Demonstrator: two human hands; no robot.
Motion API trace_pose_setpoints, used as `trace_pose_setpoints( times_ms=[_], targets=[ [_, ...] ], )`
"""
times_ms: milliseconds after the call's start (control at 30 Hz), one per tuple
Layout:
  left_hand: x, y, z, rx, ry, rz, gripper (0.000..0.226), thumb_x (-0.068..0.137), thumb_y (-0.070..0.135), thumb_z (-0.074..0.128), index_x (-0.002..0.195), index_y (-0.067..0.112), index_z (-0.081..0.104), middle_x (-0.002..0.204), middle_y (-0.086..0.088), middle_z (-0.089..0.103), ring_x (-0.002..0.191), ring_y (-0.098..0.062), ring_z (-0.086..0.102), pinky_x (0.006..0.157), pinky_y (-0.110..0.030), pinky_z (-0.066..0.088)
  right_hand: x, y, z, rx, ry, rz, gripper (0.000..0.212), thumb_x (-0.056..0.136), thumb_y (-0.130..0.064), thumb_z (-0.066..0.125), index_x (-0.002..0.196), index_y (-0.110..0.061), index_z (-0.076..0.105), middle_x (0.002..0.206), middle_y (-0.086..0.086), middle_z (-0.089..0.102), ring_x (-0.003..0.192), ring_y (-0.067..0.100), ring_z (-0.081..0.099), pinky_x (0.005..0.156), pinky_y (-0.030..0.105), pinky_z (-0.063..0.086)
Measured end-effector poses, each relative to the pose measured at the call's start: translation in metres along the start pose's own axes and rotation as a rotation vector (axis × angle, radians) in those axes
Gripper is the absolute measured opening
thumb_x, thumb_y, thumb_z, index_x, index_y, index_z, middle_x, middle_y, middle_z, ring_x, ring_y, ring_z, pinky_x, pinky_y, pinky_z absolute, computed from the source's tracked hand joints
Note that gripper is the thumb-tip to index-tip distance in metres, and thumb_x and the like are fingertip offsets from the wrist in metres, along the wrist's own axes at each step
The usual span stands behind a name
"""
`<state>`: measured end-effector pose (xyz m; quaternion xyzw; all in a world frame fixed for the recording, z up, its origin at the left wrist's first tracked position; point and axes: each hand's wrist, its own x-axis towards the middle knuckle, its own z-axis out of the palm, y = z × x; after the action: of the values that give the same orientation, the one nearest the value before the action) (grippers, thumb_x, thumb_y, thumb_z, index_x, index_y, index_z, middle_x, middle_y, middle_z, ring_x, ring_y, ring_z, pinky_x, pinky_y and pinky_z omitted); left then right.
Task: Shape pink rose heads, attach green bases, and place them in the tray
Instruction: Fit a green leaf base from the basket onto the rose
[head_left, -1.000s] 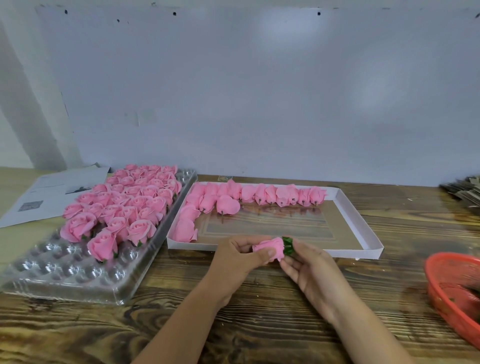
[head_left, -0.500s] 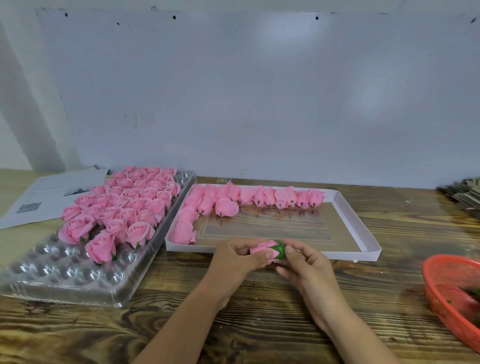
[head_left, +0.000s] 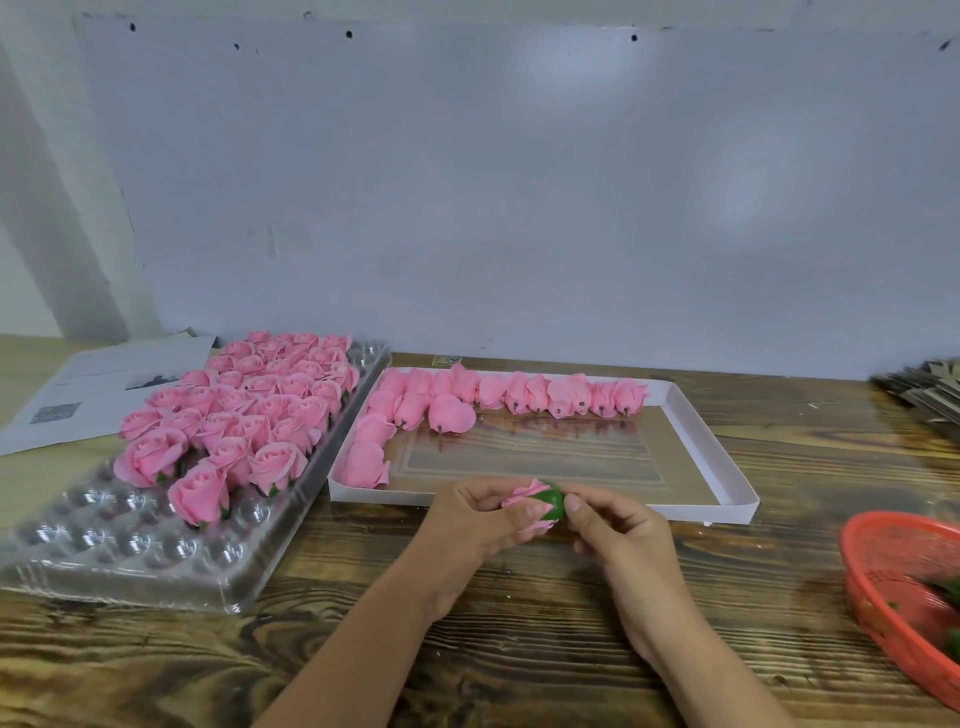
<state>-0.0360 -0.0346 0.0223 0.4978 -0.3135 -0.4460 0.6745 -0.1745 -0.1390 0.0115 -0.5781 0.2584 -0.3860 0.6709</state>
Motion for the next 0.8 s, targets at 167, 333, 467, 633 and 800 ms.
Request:
trace_pose_setpoints(
  times_ms=[167,333,467,633,800],
  targets=[
    [0.0035,0.0008,-0.005,-0.132,-0.026,-0.079,0.038,0.081,0.014,0.082,0.117,0.005,0.074,0.123,-0.017,0.071,0.115,-0.027,0.069,0.088,-0.026,0.058,0.0016,0.0002,-0.0002,0.072,0.017,0.012,0.02,0.09,-0.005,0.067,0.083,-0.017,0.082,0.069,-0.001,0.069,0.063,0.005,0.056,0.055,0.017,0.048],
    [0.0016,0.0018,-0.0031,-0.076,-0.014,-0.042,0.03,0.084,0.013,0.078,0.113,0.008,0.077,0.12,-0.015,0.073,0.113,-0.024,0.07,0.088,-0.025,0.057,0.0027,0.0008,-0.0031,0.054,-0.023,0.033,0.016,0.088,-0.009,0.069,0.088,-0.018,0.082,0.074,0.001,0.072,0.067,0.006,0.059,0.059,0.019,0.05],
    [-0.0002,0.0019,-0.0006,-0.06,-0.018,-0.03,0.03,0.083,0.014,0.077,0.112,0.007,0.077,0.119,-0.015,0.074,0.112,-0.024,0.071,0.087,-0.025,0.057,0.0021,0.0009,-0.0057,0.048,-0.059,0.039,0.013,0.082,-0.017,0.071,0.09,-0.018,0.082,0.077,0.002,0.073,0.071,0.005,0.061,0.061,0.019,0.05],
    [-0.0018,0.0031,0.0013,-0.018,-0.02,-0.036,0.027,0.081,0.016,0.078,0.108,0.011,0.079,0.116,-0.013,0.075,0.11,-0.022,0.072,0.085,-0.023,0.057,0.001,0.0013,-0.0073,0.046,-0.082,0.047,0.012,0.081,-0.017,0.072,0.089,-0.018,0.082,0.08,0.004,0.075,0.074,0.006,0.065,0.063,0.019,0.053],
    [-0.0014,0.0029,-0.0003,-0.015,-0.031,-0.057,0.029,0.081,0.017,0.078,0.108,0.009,0.079,0.116,-0.014,0.075,0.111,-0.024,0.071,0.087,-0.025,0.058,0.0015,0.0006,-0.0097,0.026,-0.124,0.046,0.012,0.081,-0.018,0.073,0.09,-0.018,0.081,0.09,0.009,0.077,0.081,0.011,0.069,0.069,0.02,0.055]
  ],
)
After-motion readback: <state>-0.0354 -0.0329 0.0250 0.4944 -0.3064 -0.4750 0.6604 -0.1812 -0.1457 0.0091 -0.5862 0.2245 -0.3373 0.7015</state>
